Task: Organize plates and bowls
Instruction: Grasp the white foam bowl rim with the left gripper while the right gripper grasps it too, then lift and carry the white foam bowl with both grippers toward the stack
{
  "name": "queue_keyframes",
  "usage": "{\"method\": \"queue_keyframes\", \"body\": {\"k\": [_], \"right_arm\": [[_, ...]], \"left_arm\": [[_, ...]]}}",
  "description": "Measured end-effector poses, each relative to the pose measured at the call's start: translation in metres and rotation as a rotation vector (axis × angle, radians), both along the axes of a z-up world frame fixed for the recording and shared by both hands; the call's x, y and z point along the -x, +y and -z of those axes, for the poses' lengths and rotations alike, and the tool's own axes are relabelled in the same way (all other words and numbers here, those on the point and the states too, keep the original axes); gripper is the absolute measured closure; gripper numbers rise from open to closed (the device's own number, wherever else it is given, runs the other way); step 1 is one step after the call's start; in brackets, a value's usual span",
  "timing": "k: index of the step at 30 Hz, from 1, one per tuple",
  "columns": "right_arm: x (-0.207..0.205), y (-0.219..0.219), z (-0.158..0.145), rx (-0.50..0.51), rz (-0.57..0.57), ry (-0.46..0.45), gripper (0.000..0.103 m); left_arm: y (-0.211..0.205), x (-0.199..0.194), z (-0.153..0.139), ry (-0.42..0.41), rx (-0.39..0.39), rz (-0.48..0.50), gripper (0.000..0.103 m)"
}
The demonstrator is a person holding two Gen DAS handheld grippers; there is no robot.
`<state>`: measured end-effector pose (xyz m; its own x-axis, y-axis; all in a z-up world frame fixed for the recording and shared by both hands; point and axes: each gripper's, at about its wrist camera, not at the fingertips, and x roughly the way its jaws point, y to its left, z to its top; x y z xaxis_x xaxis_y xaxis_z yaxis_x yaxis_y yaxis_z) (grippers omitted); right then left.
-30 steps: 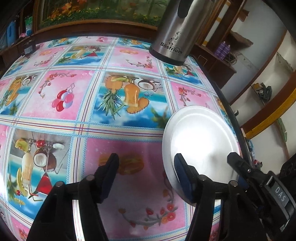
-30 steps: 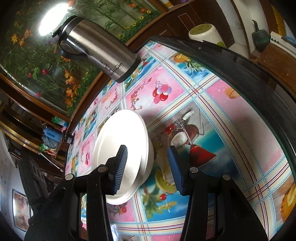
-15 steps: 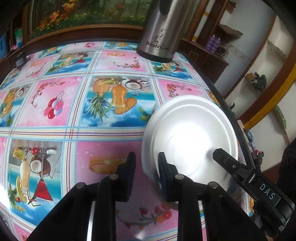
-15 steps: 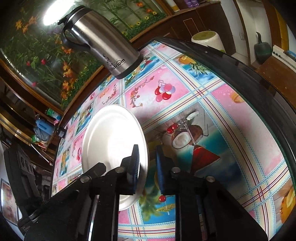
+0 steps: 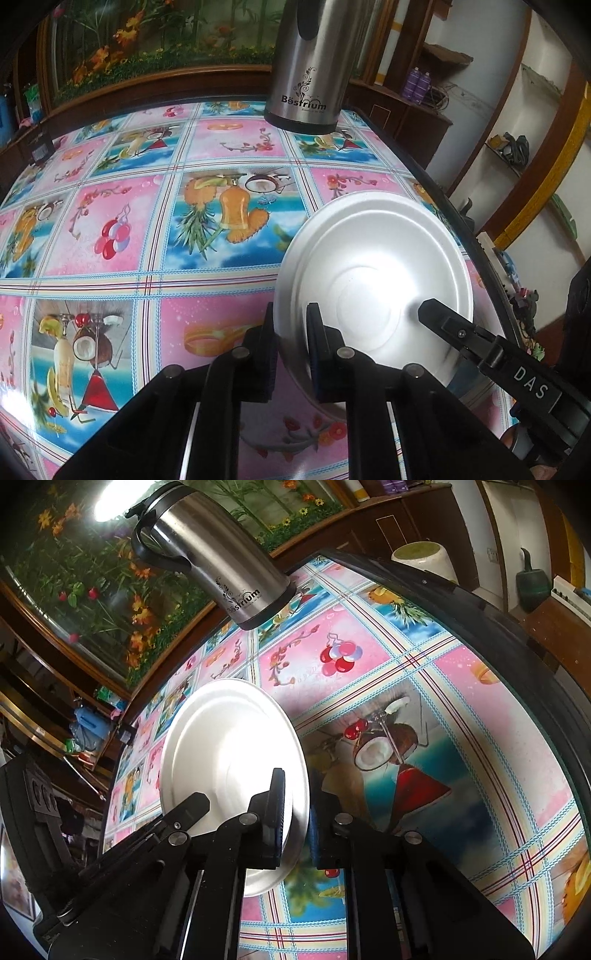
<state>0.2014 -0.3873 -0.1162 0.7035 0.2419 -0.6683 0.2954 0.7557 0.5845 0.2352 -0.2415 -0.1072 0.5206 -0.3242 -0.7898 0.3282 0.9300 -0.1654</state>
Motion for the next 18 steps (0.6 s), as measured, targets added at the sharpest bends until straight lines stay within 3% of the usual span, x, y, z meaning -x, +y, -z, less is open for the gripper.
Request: {"method": "queue_keyframes", "body": {"k": [18], "right_arm": [[0.0054, 0.0016, -0.0053, 0.006, 0.005, -0.024, 0.096]], "left_arm": [[0.0012, 0.0025, -0.0031, -0.006, 0.006, -0.003, 0.09]]}}
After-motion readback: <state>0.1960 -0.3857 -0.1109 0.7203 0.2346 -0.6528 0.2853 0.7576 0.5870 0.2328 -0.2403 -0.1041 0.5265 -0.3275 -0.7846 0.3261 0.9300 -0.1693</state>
